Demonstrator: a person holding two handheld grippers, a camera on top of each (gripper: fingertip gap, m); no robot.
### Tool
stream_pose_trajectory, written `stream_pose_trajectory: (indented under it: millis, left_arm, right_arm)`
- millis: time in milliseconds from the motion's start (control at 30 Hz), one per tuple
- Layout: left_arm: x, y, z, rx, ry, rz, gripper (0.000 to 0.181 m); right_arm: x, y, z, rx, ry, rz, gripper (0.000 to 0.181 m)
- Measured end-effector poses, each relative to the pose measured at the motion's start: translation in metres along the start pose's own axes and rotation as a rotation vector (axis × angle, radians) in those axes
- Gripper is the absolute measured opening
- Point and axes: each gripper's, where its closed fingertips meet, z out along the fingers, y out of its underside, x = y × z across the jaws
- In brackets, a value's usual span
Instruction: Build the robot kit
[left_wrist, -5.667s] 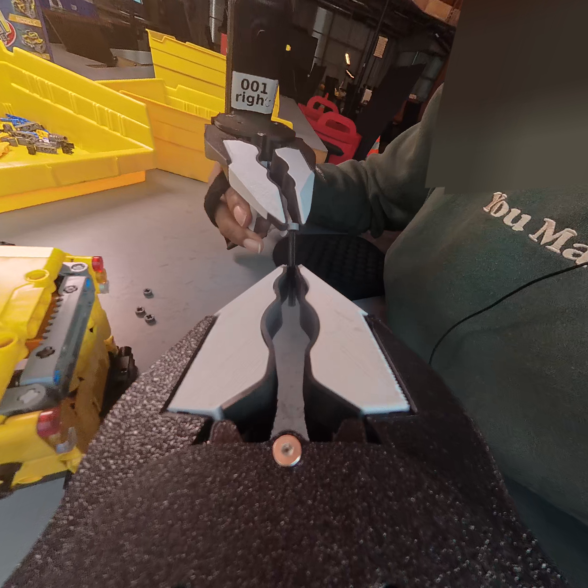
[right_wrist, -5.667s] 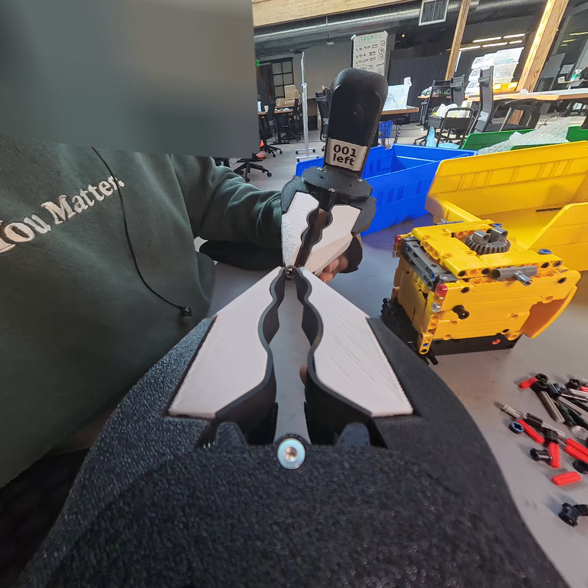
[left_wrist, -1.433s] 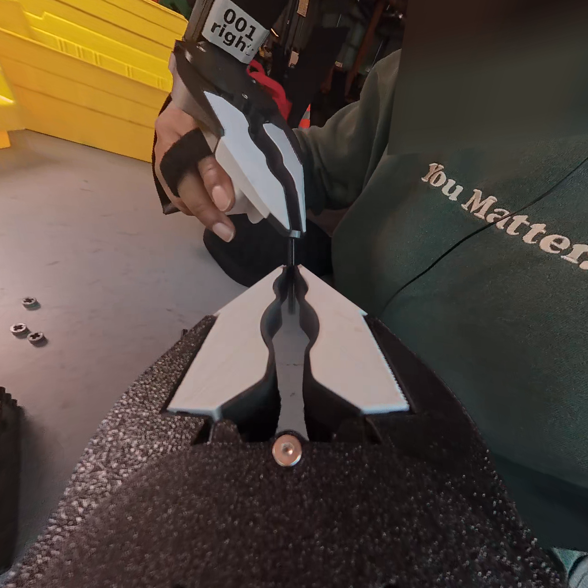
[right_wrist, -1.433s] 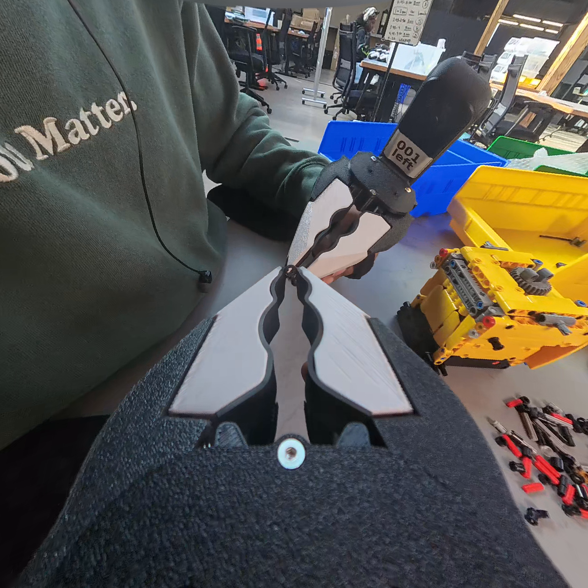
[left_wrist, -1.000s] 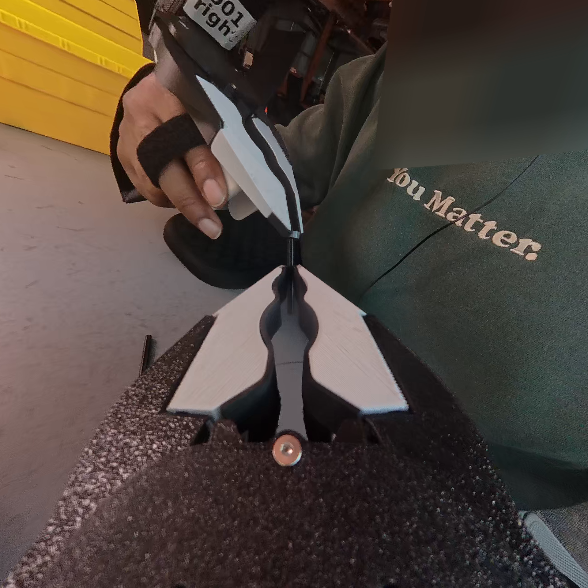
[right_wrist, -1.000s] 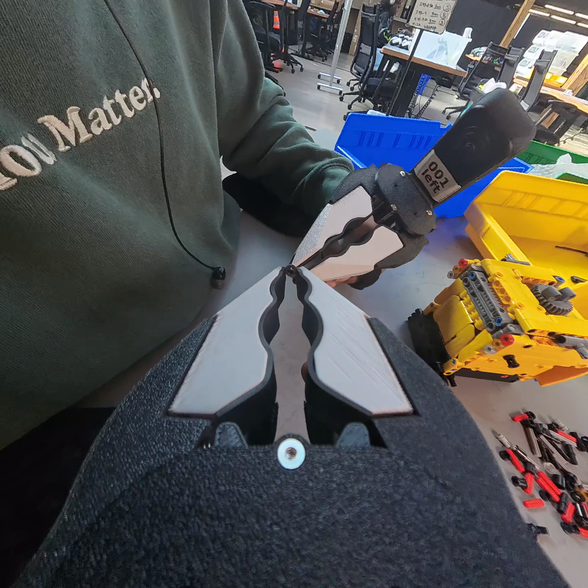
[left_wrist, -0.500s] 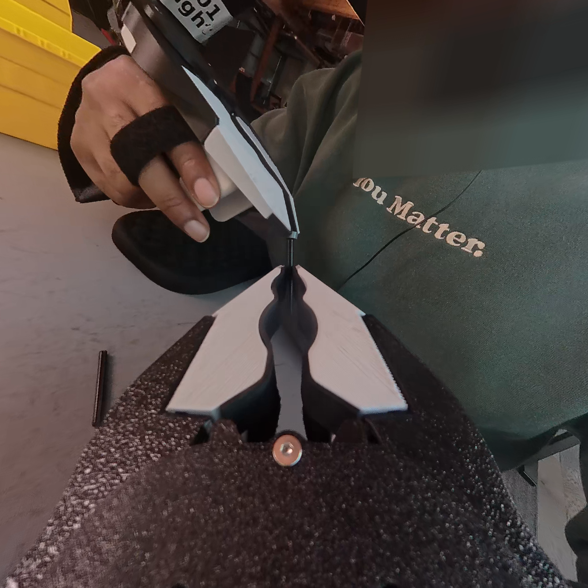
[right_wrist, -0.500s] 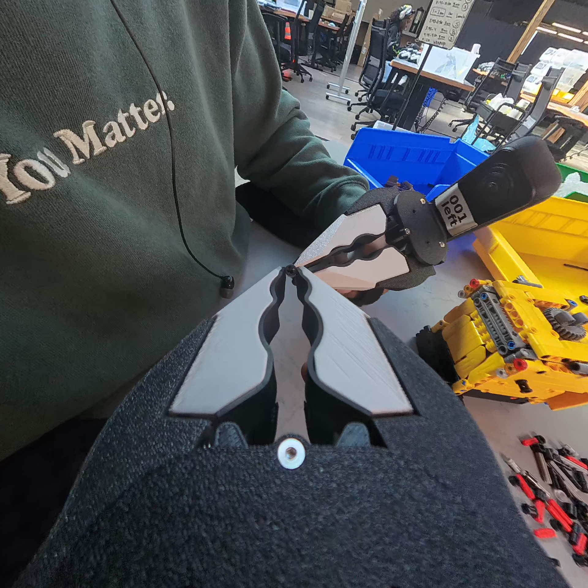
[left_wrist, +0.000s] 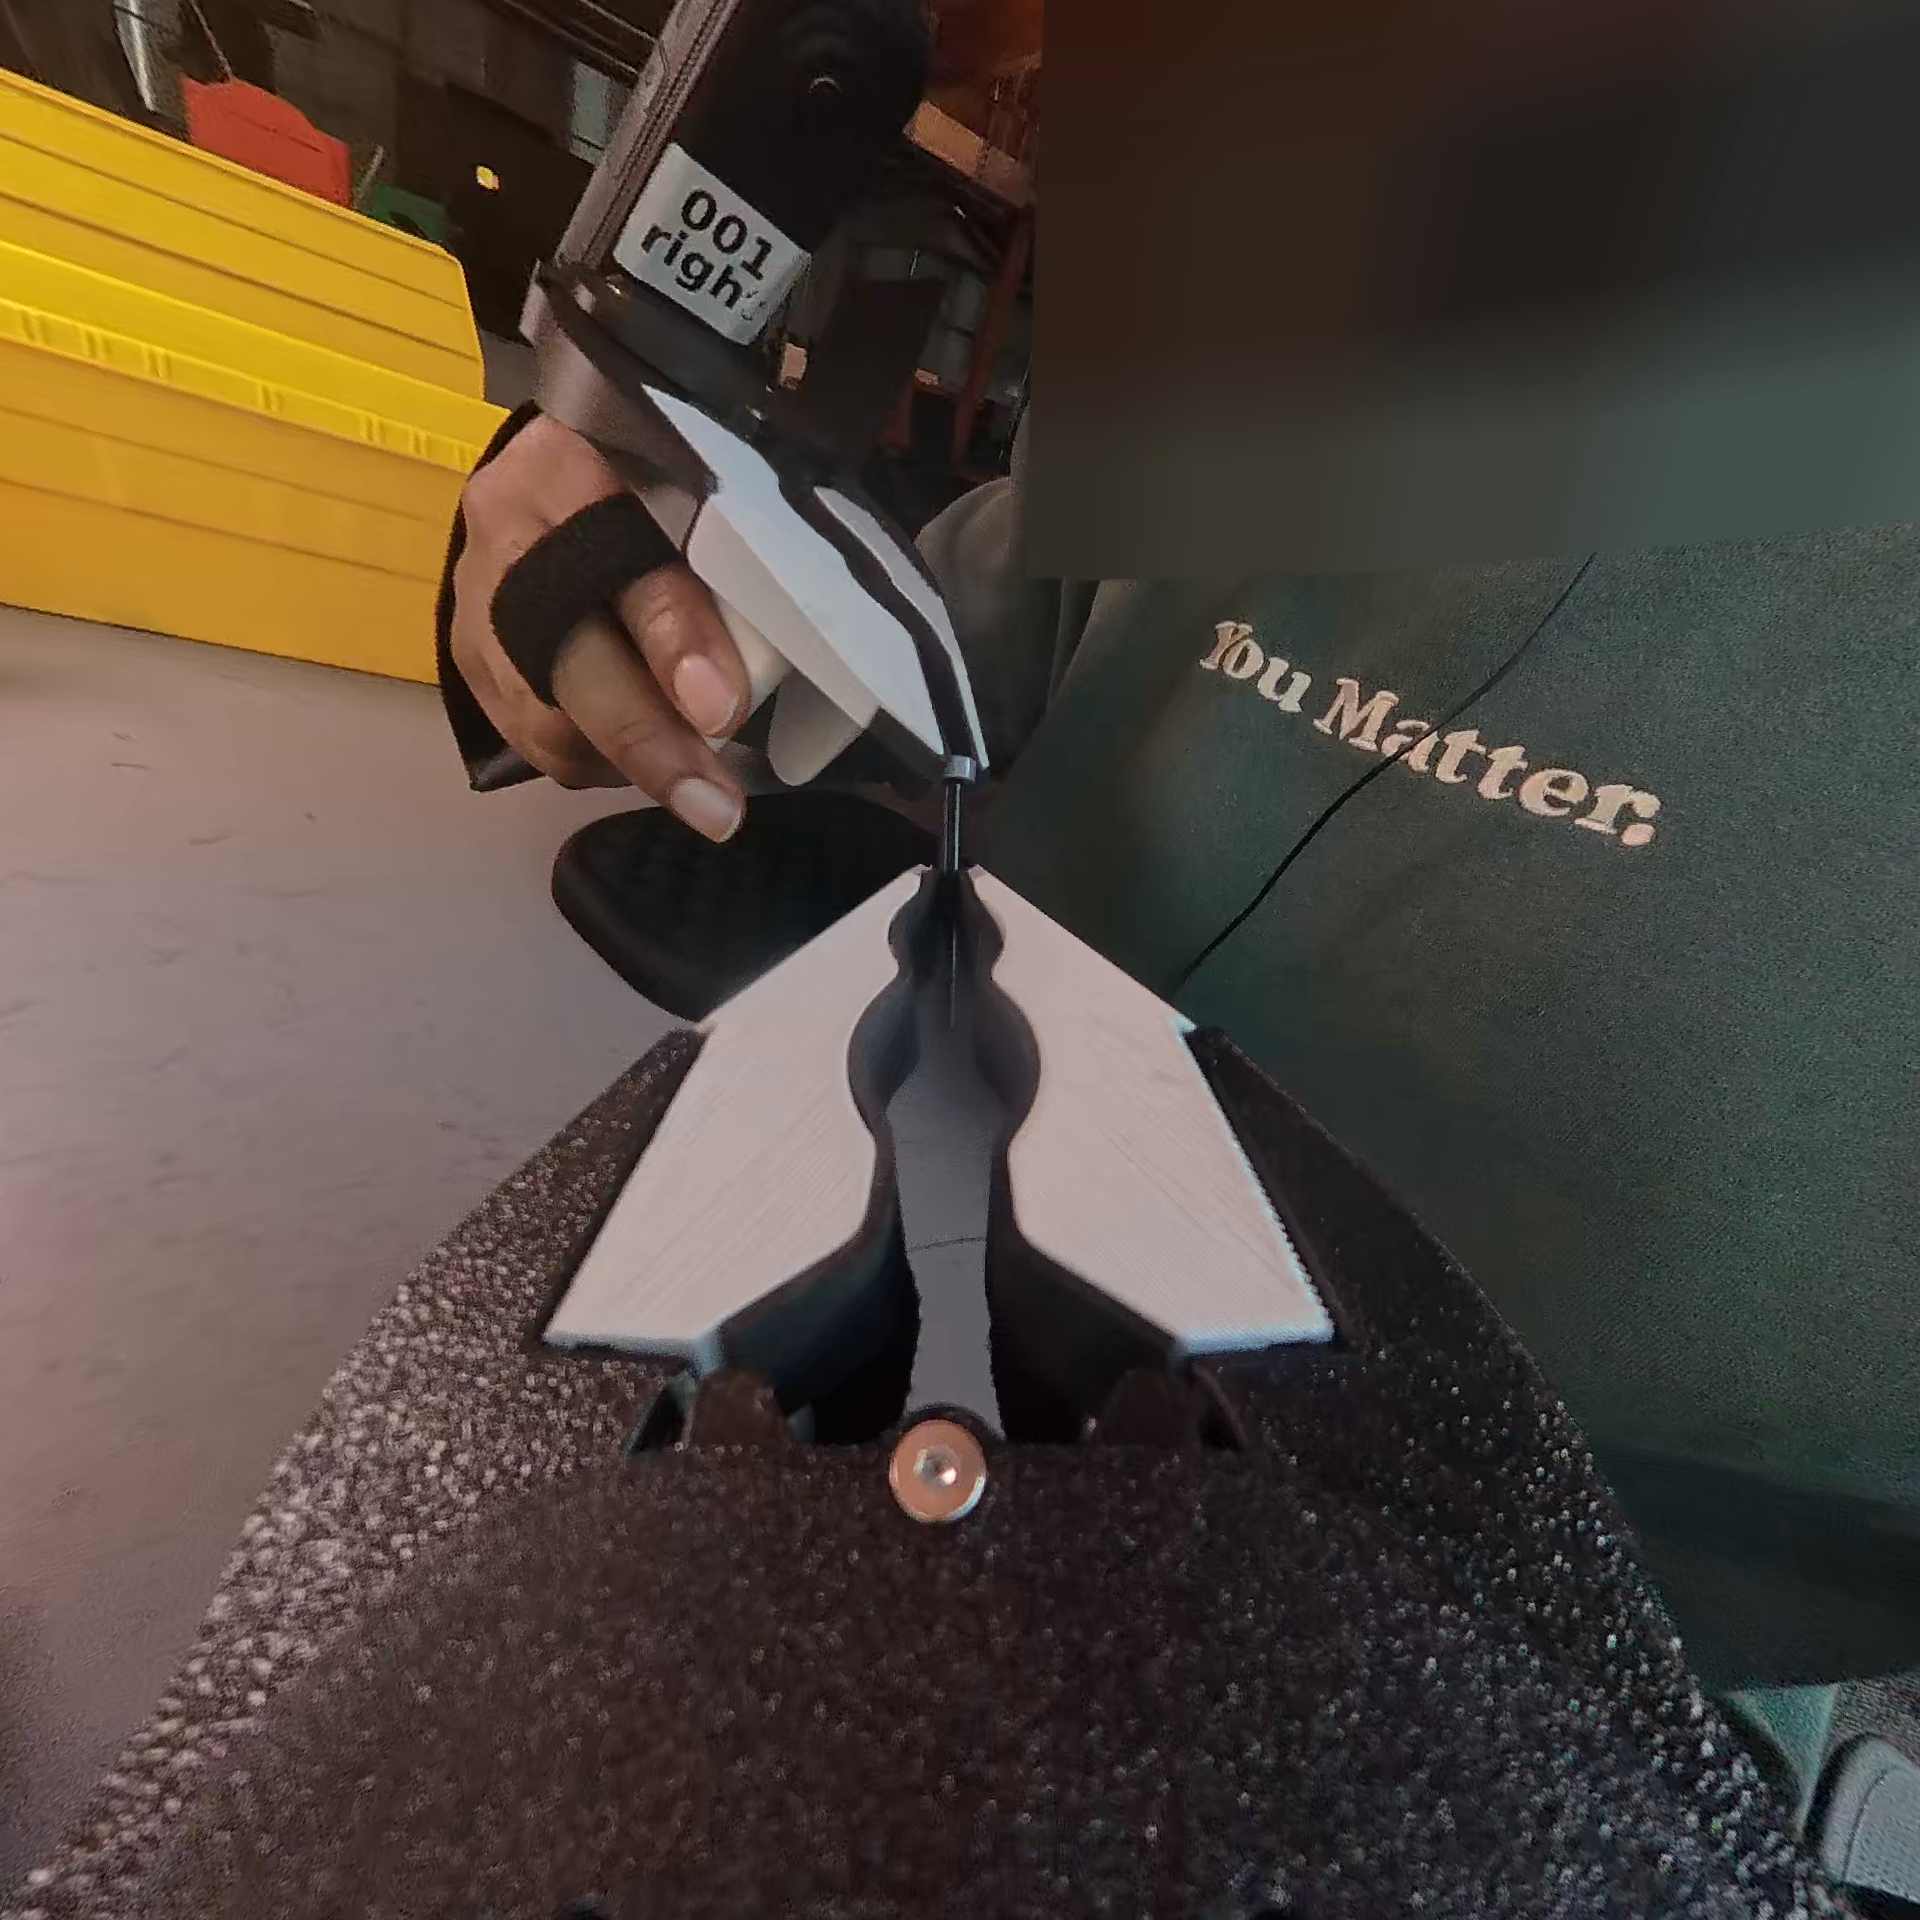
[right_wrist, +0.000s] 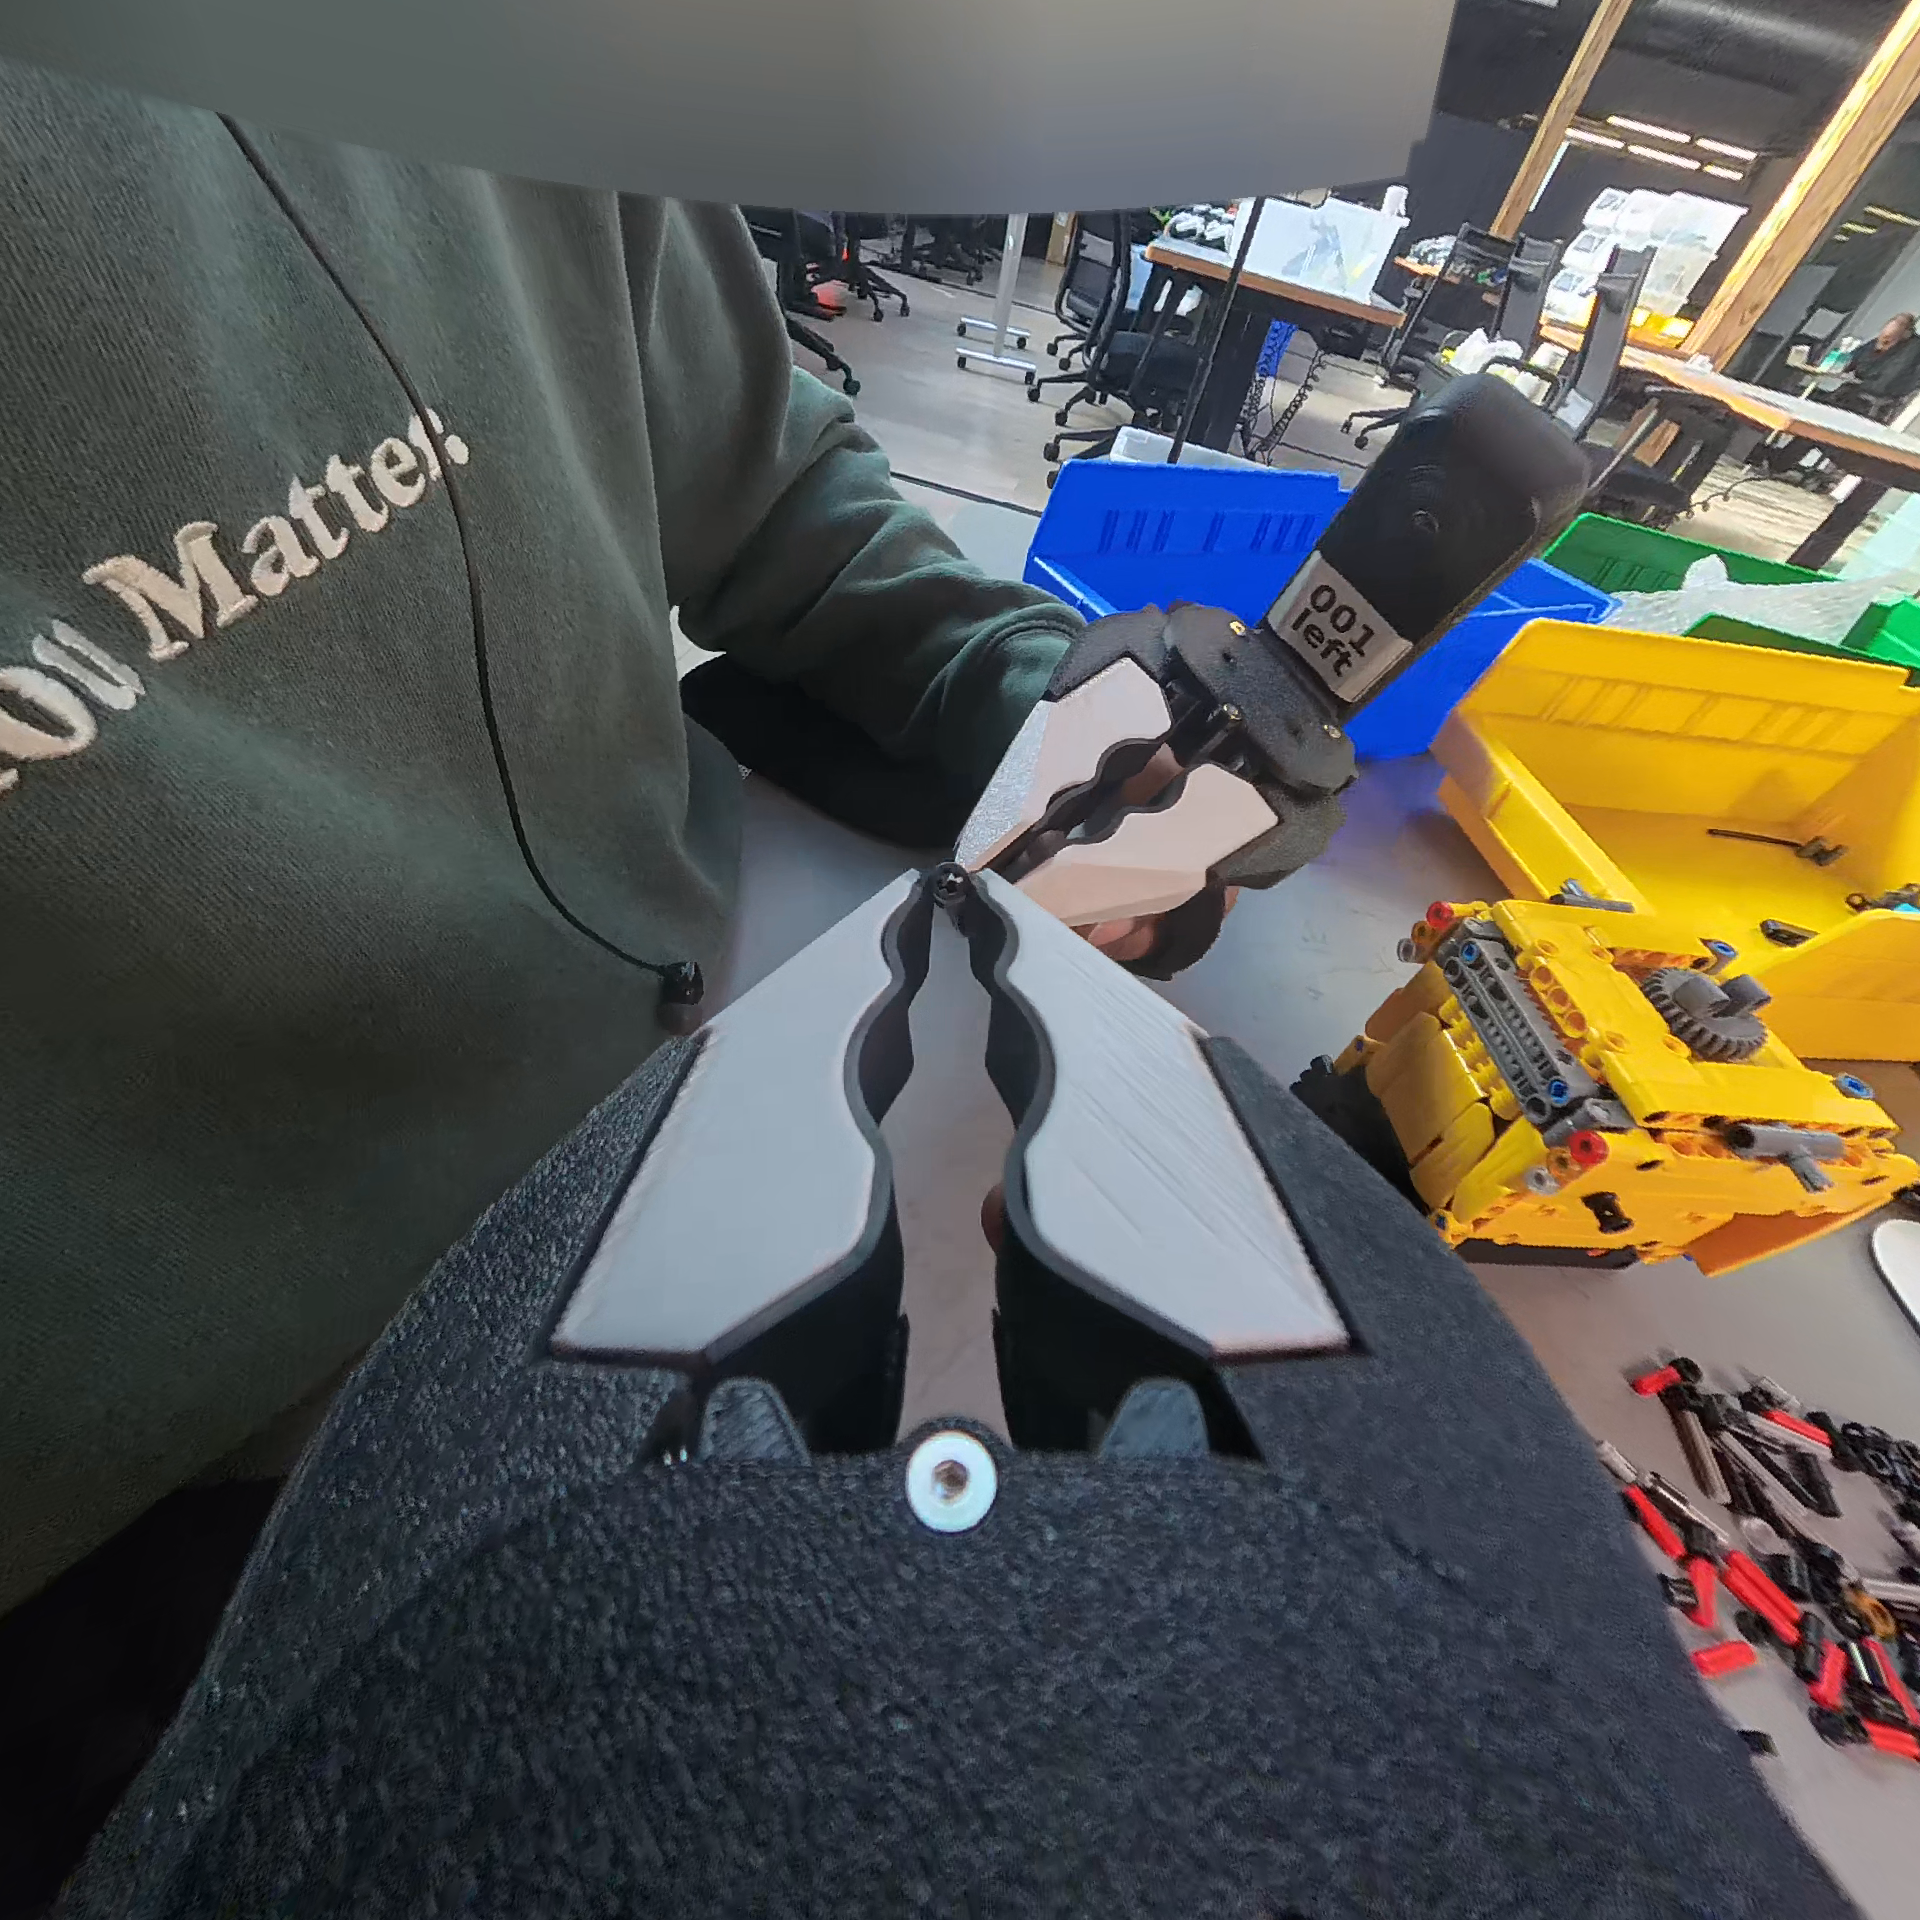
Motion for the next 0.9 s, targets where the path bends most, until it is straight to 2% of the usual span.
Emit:
stream_pose_trajectory:
  millis: [733, 900]
  left_arm:
    - [-0.002, -0.016, -0.010, 0.082, -0.120, 0.137, 0.002]
    - [0.000, -0.016, -0.010, 0.064, -0.143, 0.169, 0.001]
  right_arm:
    - [0.016, -0.013, 0.004, 0.030, 0.121, 0.036, 0.006]
    - [0.014, -0.015, 0.005, 0.014, 0.125, 0.028, 0.006]
